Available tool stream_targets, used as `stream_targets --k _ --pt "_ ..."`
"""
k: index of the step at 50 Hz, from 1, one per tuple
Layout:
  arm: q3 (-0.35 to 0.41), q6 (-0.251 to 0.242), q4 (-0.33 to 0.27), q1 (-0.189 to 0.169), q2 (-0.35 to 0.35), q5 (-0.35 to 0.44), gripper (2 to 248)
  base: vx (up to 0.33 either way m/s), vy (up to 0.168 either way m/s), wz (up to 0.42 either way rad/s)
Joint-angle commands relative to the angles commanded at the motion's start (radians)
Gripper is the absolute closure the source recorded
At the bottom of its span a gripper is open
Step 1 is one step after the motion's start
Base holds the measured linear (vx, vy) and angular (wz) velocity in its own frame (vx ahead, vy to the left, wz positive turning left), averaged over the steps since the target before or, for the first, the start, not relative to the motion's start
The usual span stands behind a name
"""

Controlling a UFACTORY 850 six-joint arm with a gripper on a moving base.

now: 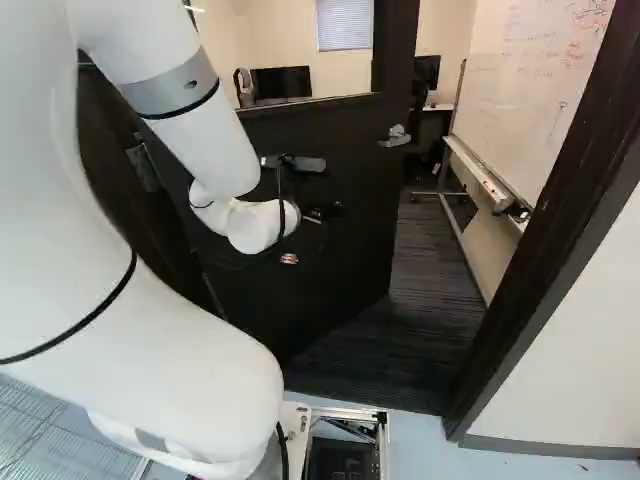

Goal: Open the door and move inside

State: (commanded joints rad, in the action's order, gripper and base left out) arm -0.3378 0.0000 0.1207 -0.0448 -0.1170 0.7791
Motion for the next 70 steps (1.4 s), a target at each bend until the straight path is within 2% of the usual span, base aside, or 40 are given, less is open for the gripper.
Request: stream_targets --k 70 --pt "-0.279 0.0 0.0 0.077 0.272 0.0 3 -0.003 -0.001 0.0"
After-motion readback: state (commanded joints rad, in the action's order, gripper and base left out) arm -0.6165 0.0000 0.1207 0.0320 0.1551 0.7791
